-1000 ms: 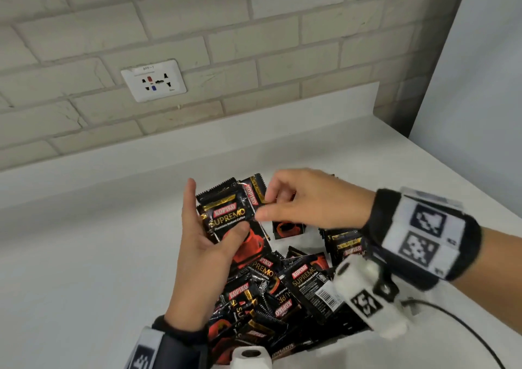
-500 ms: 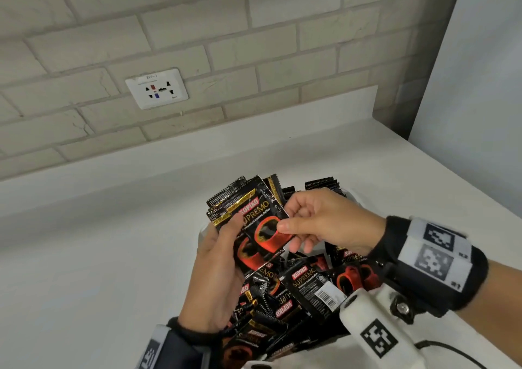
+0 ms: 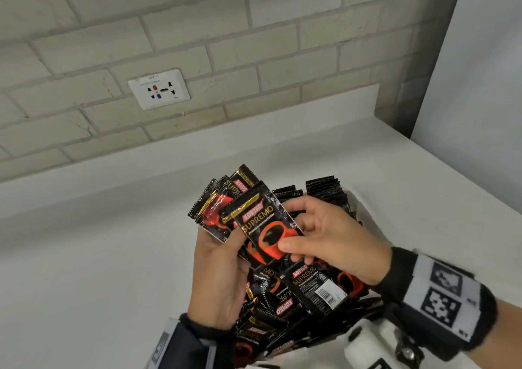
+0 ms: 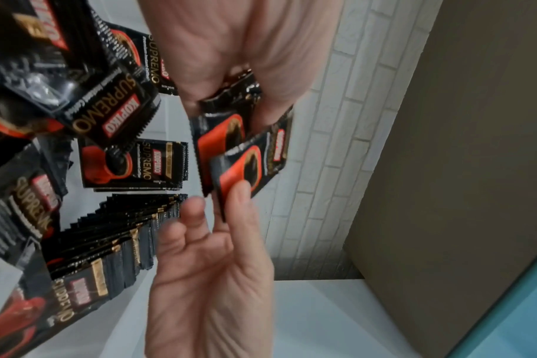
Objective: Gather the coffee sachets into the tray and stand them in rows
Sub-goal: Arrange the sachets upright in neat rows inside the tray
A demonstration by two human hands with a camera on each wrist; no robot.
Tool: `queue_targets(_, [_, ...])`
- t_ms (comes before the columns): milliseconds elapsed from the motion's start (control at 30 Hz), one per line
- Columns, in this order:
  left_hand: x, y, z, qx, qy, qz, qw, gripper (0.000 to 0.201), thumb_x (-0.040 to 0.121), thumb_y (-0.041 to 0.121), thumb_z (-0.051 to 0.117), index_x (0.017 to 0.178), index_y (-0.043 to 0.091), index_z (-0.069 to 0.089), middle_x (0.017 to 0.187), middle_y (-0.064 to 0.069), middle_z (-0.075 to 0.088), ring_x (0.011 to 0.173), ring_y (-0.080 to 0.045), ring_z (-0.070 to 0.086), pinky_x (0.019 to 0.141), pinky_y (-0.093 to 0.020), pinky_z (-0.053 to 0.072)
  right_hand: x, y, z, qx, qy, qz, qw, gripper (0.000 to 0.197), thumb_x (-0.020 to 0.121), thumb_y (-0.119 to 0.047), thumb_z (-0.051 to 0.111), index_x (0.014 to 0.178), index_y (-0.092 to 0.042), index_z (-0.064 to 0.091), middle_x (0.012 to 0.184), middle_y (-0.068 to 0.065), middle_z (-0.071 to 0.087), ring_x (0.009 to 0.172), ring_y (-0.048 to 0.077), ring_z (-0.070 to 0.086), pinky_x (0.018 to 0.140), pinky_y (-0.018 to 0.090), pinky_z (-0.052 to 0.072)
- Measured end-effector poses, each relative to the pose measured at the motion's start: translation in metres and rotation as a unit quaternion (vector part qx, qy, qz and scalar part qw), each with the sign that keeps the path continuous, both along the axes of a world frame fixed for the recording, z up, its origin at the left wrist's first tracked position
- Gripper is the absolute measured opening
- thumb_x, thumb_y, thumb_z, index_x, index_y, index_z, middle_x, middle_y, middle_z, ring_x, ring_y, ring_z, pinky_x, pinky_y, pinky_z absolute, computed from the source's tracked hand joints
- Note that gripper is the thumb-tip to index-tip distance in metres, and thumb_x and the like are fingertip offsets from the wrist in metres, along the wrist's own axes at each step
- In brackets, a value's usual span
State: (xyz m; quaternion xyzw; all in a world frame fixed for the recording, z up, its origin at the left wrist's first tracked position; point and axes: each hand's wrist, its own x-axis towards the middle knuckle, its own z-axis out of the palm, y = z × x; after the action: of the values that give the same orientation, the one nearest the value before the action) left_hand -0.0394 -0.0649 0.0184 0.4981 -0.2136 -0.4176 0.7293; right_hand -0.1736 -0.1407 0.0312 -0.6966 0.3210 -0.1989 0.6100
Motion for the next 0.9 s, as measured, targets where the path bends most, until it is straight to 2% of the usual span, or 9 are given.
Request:
queue_targets(133, [-0.004,0.001,0.000,-0.026,0.001,0.002,1.000,0.047,0.064,0.003,0.061,0.111,0.005,0.058,0.099,-0.015,0.069,0.079,-0.025,0.069,0.060,-0.038,0.058,0.006,0.004,-0.004,-0.036,0.012,-0.012,0.999,0.034,0.078,-0.014,0.070,0.102,-0.031,0.053,0.096,0.003,0.067,0.070,0.004,0.060,0.060,0.010,0.048])
queue_targets(233, [-0.006,0.002,-0.002,-0.025,-0.006,-0.008,1.000,0.040,0.063,0.003,0.063,0.104,0.008,0.061,0.094,-0.013,0.071,0.079,-0.025,0.069,0.061,-0.038,0.058,0.007,0.004,-0.009,-0.043,0.004,-0.018,0.999,0.028,0.077,-0.016,0.070,0.099,-0.028,0.057,0.096,-0.001,0.066,0.077,0.007,0.061,0.075,0.019,0.053])
queue_targets(300, [-0.007,0.002,-0.005,-0.024,-0.006,-0.001,1.000,0.036,0.065,0.004,0.063,0.101,0.011,0.063,0.094,-0.012,0.071,0.081,-0.024,0.069,0.063,-0.039,0.059,0.009,0.003,-0.011,-0.037,0.006,-0.021,0.999,0.024,0.078,-0.017,0.070,0.098,-0.025,0.057,0.093,-0.003,0.064,0.073,0.005,0.060,0.067,0.019,0.052])
queue_targets(367, [-0.009,0.002,-0.006,-0.029,0.013,0.002,1.000,0.037,0.070,0.009,0.062,0.108,0.010,0.061,0.100,-0.014,0.070,0.084,-0.024,0.069,0.064,-0.038,0.059,0.011,0.002,-0.015,-0.012,0.002,-0.026,1.000,0.022,0.080,-0.015,0.069,0.096,-0.023,0.056,0.093,-0.003,0.063,0.069,0.005,0.061,0.057,0.018,0.049])
queue_targets(467, [-0.010,0.001,-0.003,-0.031,0.057,0.008,0.998,0.047,0.076,0.024,0.057,0.120,0.008,0.055,0.108,-0.016,0.067,0.092,-0.028,0.067,0.070,-0.041,0.059,0.013,0.001,-0.020,0.045,-0.018,-0.025,0.999,0.024,0.081,-0.007,0.067,0.099,-0.018,0.054,0.099,0.005,0.063,0.081,0.019,0.067,0.051,0.021,0.051])
queue_targets(600, [-0.006,0.001,0.000,-0.033,0.095,0.034,0.994,0.044,0.079,0.028,0.053,0.120,0.012,0.055,0.112,-0.011,0.067,0.091,-0.023,0.068,0.072,-0.042,0.058,0.011,0.000,-0.022,0.114,-0.082,-0.029,0.990,0.028,0.082,0.001,0.063,0.100,-0.019,0.057,0.090,0.000,0.067,0.075,0.012,0.067,0.045,0.018,0.048])
queue_targets(733, [0.001,0.000,-0.003,-0.007,0.080,0.064,0.995,0.038,0.076,0.029,0.057,0.113,0.021,0.059,0.115,-0.004,0.067,0.101,-0.020,0.064,0.072,-0.038,0.053,0.005,-0.003,-0.018,0.179,-0.164,-0.057,0.968,0.028,0.081,0.004,0.060,0.100,-0.016,0.057,0.091,0.004,0.067,0.069,0.009,0.066,0.043,0.016,0.044])
queue_targets(800, [0.001,0.001,-0.005,0.000,0.061,0.048,0.997,0.027,0.079,0.028,0.056,0.106,0.025,0.060,0.111,-0.001,0.068,0.096,-0.017,0.065,0.068,-0.035,0.051,0.006,-0.004,-0.017,0.173,-0.164,-0.065,0.969,0.029,0.080,0.003,0.061,0.101,-0.015,0.054,0.089,0.005,0.067,0.067,0.008,0.066,0.043,0.016,0.044])
queue_targets(900, [-0.005,0.001,-0.007,0.005,0.007,0.011,1.000,0.041,0.074,0.030,0.059,0.114,0.020,0.057,0.105,-0.003,0.070,0.086,-0.015,0.069,0.059,-0.030,0.054,0.010,-0.003,-0.018,0.124,-0.134,-0.081,0.980,0.030,0.081,0.002,0.062,0.101,-0.016,0.050,0.089,0.006,0.066,0.069,0.010,0.066,0.042,0.016,0.044])
